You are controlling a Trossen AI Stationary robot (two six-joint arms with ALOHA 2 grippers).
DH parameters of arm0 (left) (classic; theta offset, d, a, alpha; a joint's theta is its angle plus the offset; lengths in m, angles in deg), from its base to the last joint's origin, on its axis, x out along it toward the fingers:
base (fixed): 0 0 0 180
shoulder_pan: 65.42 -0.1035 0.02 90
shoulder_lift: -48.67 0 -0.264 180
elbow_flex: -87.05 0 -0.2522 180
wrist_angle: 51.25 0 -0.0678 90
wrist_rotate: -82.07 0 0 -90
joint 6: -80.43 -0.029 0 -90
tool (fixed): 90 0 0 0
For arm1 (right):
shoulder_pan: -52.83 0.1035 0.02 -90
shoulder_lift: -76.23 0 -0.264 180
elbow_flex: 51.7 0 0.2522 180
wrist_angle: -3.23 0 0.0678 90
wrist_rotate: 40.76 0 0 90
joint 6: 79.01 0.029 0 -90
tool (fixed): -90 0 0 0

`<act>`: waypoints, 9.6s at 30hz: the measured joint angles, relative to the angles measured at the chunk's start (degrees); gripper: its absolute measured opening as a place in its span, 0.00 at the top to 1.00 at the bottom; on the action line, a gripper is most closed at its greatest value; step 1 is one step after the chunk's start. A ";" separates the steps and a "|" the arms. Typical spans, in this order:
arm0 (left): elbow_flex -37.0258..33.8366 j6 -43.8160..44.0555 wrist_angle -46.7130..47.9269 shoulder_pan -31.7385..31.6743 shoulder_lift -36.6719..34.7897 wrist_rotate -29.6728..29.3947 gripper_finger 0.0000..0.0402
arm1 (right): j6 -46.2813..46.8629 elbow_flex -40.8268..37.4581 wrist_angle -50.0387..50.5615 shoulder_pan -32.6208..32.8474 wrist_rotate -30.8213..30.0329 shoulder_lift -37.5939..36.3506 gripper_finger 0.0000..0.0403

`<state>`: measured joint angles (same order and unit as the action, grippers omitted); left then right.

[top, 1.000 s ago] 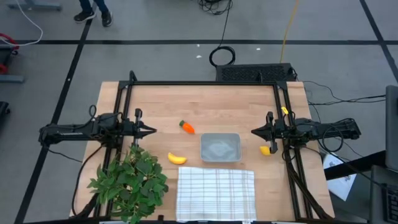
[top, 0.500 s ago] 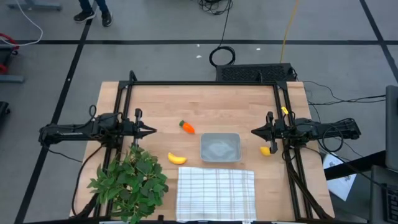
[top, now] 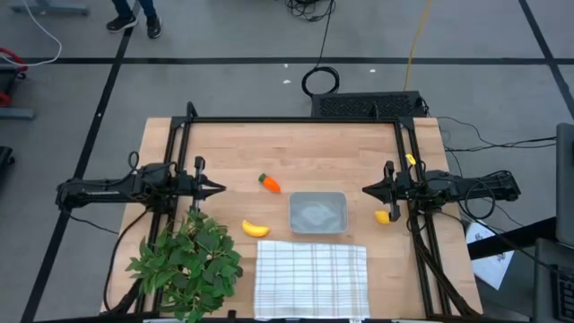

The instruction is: Pick and placing Produce into tupperware

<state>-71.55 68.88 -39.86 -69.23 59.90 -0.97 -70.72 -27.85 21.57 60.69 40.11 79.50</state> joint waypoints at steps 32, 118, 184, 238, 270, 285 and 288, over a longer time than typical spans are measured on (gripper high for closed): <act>-0.02 0.02 -0.49 0.00 0.02 0.00 0.94 | -1.09 0.00 -0.02 0.00 0.02 0.02 1.00; 39.32 9.50 25.73 -5.75 62.92 8.63 0.94 | -14.03 0.00 -0.04 0.00 -0.01 0.02 1.00; 46.25 12.22 32.79 12.90 77.20 3.67 0.93 | -13.72 -0.02 -0.07 -0.02 -0.02 1.13 1.00; 46.40 12.08 31.97 17.14 88.34 -1.99 0.20 | -12.40 -0.02 0.04 -0.01 -0.02 1.20 1.00; 46.18 10.71 31.12 16.87 87.92 -4.02 0.61 | -12.41 -0.02 0.04 0.00 -0.02 1.20 1.00; 46.10 8.68 34.35 14.40 82.12 -4.04 0.61 | -12.41 -0.02 -0.02 -0.01 -0.02 1.20 1.00; 46.10 8.03 36.34 13.37 79.79 -4.21 0.61 | -12.41 -0.02 -0.10 0.00 -0.03 1.20 1.00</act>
<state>-25.45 76.91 -3.52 -55.86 139.69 -5.18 -83.13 -27.88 21.47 60.69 40.08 80.70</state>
